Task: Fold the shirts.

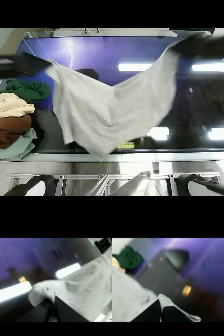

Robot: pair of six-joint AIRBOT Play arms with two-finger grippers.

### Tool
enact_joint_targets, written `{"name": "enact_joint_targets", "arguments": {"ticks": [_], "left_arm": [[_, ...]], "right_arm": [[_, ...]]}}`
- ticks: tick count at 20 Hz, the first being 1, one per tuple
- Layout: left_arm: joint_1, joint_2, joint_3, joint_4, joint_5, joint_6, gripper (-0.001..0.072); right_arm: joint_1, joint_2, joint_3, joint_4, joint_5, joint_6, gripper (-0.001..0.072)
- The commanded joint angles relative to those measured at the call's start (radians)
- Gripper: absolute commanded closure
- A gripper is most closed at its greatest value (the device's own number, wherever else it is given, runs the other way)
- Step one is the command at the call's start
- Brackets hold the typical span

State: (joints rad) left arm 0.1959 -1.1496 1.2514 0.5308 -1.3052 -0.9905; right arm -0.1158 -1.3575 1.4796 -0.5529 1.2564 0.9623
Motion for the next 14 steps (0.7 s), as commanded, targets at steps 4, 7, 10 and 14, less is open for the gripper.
{"name": "enact_joint_targets", "arguments": {"ticks": [4,7,10,14], "left_arm": [[0.031,-0.429,-0.015,0.0,-0.081,0.013,-0.0006],[0.088,-0.49,0.07,0.002,-0.26,-0.054,-0.0001],[0.071,-0.427,-0.059,0.065,-0.264,-0.058,-0.0001],[0.039,-0.259,-0.409,0.206,-0.224,-0.077,0.0]], "right_arm": [[-0.085,-0.349,-0.023,-0.082,0.05,0.167,0.0056],[-0.209,-0.336,-0.032,-0.095,0.254,0.141,0.0234],[-0.267,-0.288,-0.212,-0.14,0.3,0.122,0.0185],[-0.241,-0.195,-0.635,-0.135,0.165,0.068,0.0179]]}}
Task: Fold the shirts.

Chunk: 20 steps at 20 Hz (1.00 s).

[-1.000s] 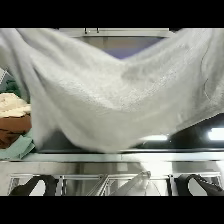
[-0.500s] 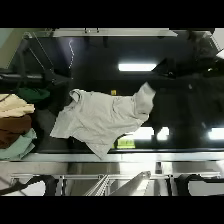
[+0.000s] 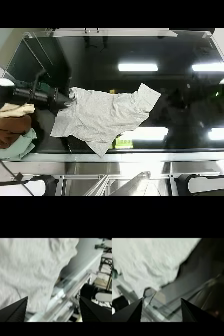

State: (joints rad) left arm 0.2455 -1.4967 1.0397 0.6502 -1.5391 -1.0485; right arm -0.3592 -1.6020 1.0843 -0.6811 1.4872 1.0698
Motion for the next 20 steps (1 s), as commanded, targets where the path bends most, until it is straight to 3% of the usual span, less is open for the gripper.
{"name": "enact_joint_targets", "arguments": {"ticks": [1,7,12,15,16,17,18,19,20], "left_arm": [[-0.01,0.124,-0.275,0.089,0.05,-0.019,0.0001],[-0.01,0.173,-0.488,0.137,0.226,-0.005,0.0017],[-0.011,0.151,-0.399,0.226,0.397,-0.017,0.0018],[-0.029,0.036,-0.331,0.213,0.392,-0.015,0.002],[-0.048,-0.006,-0.306,0.21,0.389,-0.014,0.0108],[-0.069,-0.039,-0.281,0.212,0.378,-0.012,0.0315],[-0.09,-0.068,-0.251,0.212,0.345,0.006,0.0572],[-0.106,-0.085,-0.225,0.211,0.319,0.011,0.0697],[-0.118,-0.091,-0.204,0.211,0.304,0.011,0.0697]], "right_arm": [[0.026,0.054,-0.312,0.0,-0.13,-0.058,0.0179],[0.238,0.023,-0.378,0.127,-0.34,-0.091,0.0179],[0.293,0.022,-0.372,0.23,-0.406,-0.106,0.018],[0.301,0.022,-0.372,0.32,-0.407,-0.146,0.0184],[0.314,0.02,-0.372,0.361,-0.407,-0.164,0.0185],[0.331,0.018,-0.372,0.396,-0.407,-0.174,0.0219],[0.349,0.016,-0.371,0.413,-0.407,-0.185,0.0342],[0.364,0.014,-0.37,0.417,-0.407,-0.186,0.0466],[0.372,0.012,-0.367,0.417,-0.406,-0.202,0.0648]]}}
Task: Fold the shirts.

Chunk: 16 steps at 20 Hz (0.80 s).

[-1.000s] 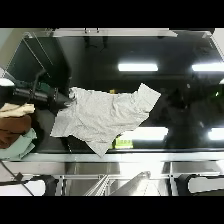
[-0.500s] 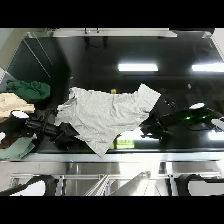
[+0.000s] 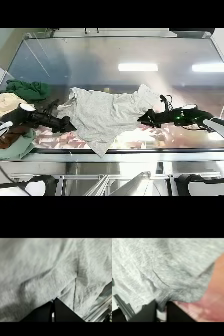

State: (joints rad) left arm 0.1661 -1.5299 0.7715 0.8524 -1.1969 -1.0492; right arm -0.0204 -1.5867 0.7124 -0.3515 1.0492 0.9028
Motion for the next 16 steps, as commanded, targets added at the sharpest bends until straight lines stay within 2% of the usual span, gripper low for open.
{"name": "enact_joint_targets", "arguments": {"ticks": [1,3,6,8,11,12,16], "left_arm": [[-0.046,-0.055,0.084,0.007,-0.052,0.01,0.0697],[-0.039,-0.022,0.122,-0.047,-0.121,0.008,0.0697],[-0.012,0.129,0.159,-0.218,-0.239,0.009,0.0698],[-0.009,0.278,0.212,-0.357,-0.345,0.009,0.0697],[-0.006,0.52,0.349,-0.656,-0.506,0.008,0.0697],[-0.001,0.595,0.401,-0.723,-0.513,0.008,0.0697],[0.083,0.841,0.622,-0.74,-0.419,-0.103,0.0696]], "right_arm": [[0.033,-0.001,0.008,0.088,0.044,-0.049,0.0701],[0.021,0.008,0.043,0.088,0.148,-0.074,0.0701],[0.002,0.098,0.124,0.112,0.316,-0.084,0.0702],[-0.023,0.217,0.192,0.175,0.391,-0.081,0.0702],[-0.079,0.469,0.326,0.196,0.407,-0.037,0.0702],[-0.099,0.55,0.376,0.195,0.405,-0.025,0.0702],[-0.196,0.812,0.6,0.196,0.358,0.03,0.0702]]}}
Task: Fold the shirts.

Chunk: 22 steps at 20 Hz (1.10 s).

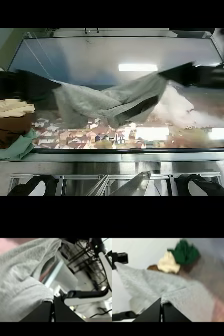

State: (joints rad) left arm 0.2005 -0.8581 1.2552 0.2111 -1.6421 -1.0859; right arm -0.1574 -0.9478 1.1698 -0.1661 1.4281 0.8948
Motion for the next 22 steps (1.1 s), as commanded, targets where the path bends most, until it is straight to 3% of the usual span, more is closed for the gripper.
{"name": "enact_joint_targets", "arguments": {"ticks": [1,4,6,9,10,13,14,15,16,17,19,20,21,22], "left_arm": [[0.086,0.212,0.19,-0.099,0.035,-0.08,0.0695],[0.208,0.294,0.299,-0.09,0.03,-0.116,0.0694],[0.256,0.314,0.308,0.016,0.058,-0.119,0.0692],[0.271,0.251,0.167,0.081,0.068,-0.122,0.0691],[0.263,0.212,0.103,0.084,0.073,-0.108,0.0691],[0.19,0.043,-0.116,0.11,0.135,0.052,0.0686],[0.162,-0.025,-0.182,0.15,0.179,0.094,0.0556],[0.137,-0.105,-0.249,0.203,0.256,0.105,0.0371],[0.121,-0.189,-0.303,0.245,0.333,0.124,0.0371],[0.12,-0.274,-0.328,0.252,0.369,0.148,0.0371],[0.152,-0.454,-0.301,0.233,0.345,0.155,0.037],[0.18,-0.533,-0.254,0.234,0.3,0.154,0.0318],[0.203,-0.594,-0.203,0.233,0.263,0.148,-0.0013],[0.219,-0.647,-0.14,0.233,0.234,0.136,-0.0006]], "right_arm": [[-0.08,0.216,0.2,0.01,-0.033,0.038,0.0702],[-0.118,0.285,0.331,-0.024,-0.076,0.037,0.0702],[-0.119,0.278,0.35,-0.121,-0.134,0.057,0.0703],[-0.082,0.118,0.323,-0.175,-0.116,0.093,0.0702],[-0.031,0.037,0.308,-0.176,-0.115,0.069,0.0702],[0.146,-0.256,0.295,-0.238,-0.159,0.032,0.0702],[0.196,-0.369,0.295,-0.27,-0.217,0.033,0.07],[0.222,-0.472,0.296,-0.278,-0.284,0.036,0.0585],[0.228,-0.575,0.304,-0.268,-0.33,0.043,0.0237],[0.22,-0.658,0.324,-0.258,-0.337,0.064,0.0195],[0.174,-0.762,0.36,-0.257,-0.306,0.122,0.0195],[0.137,-0.774,0.361,-0.257,-0.274,0.128,0.0195],[0.1,-0.771,0.361,-0.257,-0.23,0.128,0.0194],[0.054,-0.761,0.361,-0.256,-0.166,0.132,0.0195]]}}
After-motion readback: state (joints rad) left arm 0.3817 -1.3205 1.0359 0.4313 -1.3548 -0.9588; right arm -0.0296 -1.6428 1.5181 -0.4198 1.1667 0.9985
